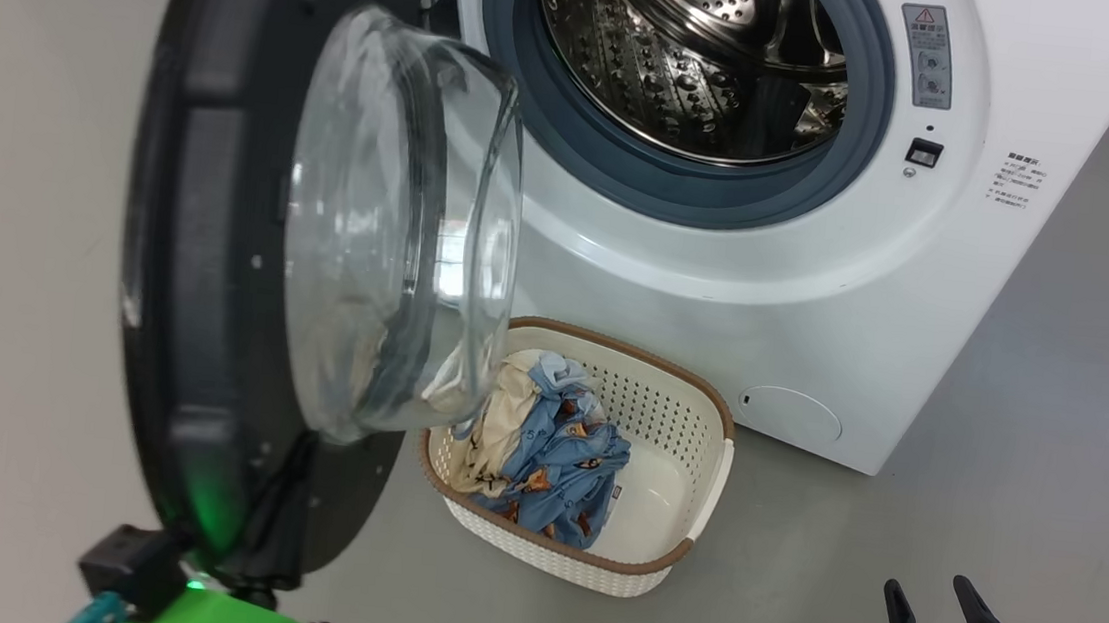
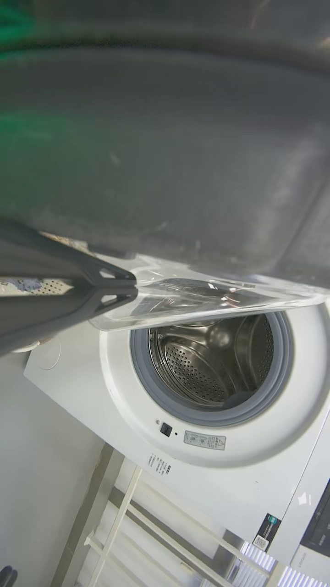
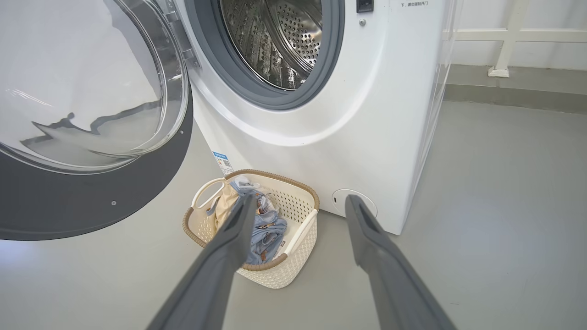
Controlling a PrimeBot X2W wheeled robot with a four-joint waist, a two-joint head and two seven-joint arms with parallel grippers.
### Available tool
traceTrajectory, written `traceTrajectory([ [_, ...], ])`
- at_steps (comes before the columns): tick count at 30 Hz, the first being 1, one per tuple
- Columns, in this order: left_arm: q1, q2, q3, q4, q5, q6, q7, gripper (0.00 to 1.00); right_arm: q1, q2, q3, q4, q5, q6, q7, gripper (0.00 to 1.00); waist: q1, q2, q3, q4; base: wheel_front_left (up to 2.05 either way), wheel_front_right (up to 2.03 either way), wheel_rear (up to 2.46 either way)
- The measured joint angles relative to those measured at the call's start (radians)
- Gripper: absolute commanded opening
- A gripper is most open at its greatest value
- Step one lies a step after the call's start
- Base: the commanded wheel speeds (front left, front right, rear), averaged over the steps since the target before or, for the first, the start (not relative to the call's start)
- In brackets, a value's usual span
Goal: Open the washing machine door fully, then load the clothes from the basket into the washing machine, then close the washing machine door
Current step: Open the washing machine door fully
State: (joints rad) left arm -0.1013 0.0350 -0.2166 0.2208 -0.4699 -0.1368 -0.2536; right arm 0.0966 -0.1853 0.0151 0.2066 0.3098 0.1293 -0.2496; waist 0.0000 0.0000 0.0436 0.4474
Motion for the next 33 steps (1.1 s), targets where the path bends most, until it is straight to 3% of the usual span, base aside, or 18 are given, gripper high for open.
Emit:
traceTrajectory([
  [10,-0.012,0.004,0.167,0.067,0.045,0.0,0.0,0.0,-0.001,0.0,0.006,-0.007,0.0,0.0,0.0,1.0,0.0,0.0,0.006,0.007,0.0,0.0,0.0],
  [33,-0.241,0.051,0.389,0.31,0.11,0.0,0.0,0.0,-0.038,-0.007,0.007,-0.009,-0.001,0.0,0.0,1.0,0.0,0.0,0.052,0.005,0.0,0.0,0.0],
])
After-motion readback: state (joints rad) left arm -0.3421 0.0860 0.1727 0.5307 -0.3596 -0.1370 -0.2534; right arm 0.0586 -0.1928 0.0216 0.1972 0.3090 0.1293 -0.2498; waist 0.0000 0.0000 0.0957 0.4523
